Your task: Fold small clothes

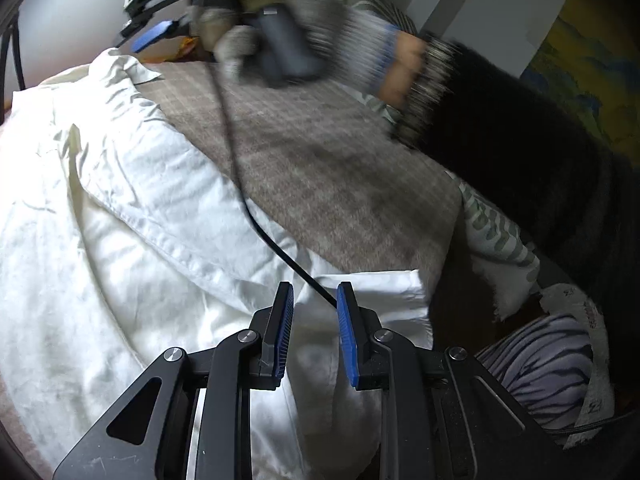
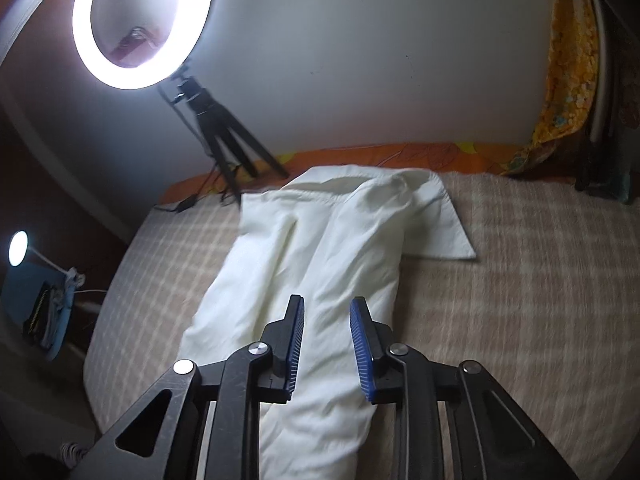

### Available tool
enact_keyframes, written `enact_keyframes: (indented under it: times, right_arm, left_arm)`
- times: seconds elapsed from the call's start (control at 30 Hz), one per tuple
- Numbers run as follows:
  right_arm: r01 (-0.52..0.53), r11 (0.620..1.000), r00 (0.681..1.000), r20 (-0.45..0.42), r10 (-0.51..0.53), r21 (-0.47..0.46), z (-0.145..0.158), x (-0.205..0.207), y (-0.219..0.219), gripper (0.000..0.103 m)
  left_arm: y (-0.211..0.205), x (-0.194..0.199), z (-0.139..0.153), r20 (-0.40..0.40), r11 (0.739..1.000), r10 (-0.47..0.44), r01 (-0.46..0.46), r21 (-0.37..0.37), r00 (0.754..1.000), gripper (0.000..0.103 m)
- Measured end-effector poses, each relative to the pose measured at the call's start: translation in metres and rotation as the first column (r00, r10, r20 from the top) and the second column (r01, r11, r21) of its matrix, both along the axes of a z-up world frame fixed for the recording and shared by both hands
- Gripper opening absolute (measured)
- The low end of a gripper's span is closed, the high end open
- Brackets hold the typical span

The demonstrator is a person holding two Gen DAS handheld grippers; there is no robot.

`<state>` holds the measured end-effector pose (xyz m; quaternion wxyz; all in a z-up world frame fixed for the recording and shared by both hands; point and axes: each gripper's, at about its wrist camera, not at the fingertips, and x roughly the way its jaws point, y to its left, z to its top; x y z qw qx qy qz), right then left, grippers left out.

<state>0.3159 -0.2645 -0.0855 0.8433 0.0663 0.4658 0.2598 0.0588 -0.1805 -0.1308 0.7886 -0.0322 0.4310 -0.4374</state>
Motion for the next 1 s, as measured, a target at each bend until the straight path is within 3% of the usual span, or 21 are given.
enact_keyframes:
  times: [0.33, 0.5, 0.6, 0.8, 1.0]
  right_arm:
    - [-0.001, 0.996, 1.000, -0.012, 0.000, -0.094, -0.033, 0.058, 0.048, 0.022]
    - [0.034, 0.988, 0.997, -0.061, -0.044, -0.152, -0.062, 0.081, 0.057, 0.022]
    - [0.059, 0.988, 0.995, -0.077, -0.071, -0.140, -0.067, 0.086, 0.057, 0.022]
    - [0.050, 0.994, 0.998, -0.037, -0.054, -0.100, -0.023, 0.041, 0.038, 0.027]
    - [0.005, 0.999, 1.000, 0.029, -0.004, -0.045, 0.035, -0.065, -0.002, 0.031]
  left_arm:
    - [0.036, -0.009, -0.004, -0.067, 0.999, 0.022, -0.025, -0.041, 0.998, 0.020]
    - [0.046, -0.007, 0.003, -0.054, 0.998, 0.034, -0.037, -0.055, 0.998, 0.020]
    - [0.051, -0.007, 0.007, -0.039, 0.997, 0.041, -0.043, -0.057, 0.998, 0.020]
    - [0.068, -0.006, 0.019, -0.005, 0.995, 0.076, -0.076, -0.065, 0.997, 0.020]
    - [0.093, 0.007, 0.028, -0.036, 0.983, 0.146, -0.149, -0.110, 0.989, 0.030]
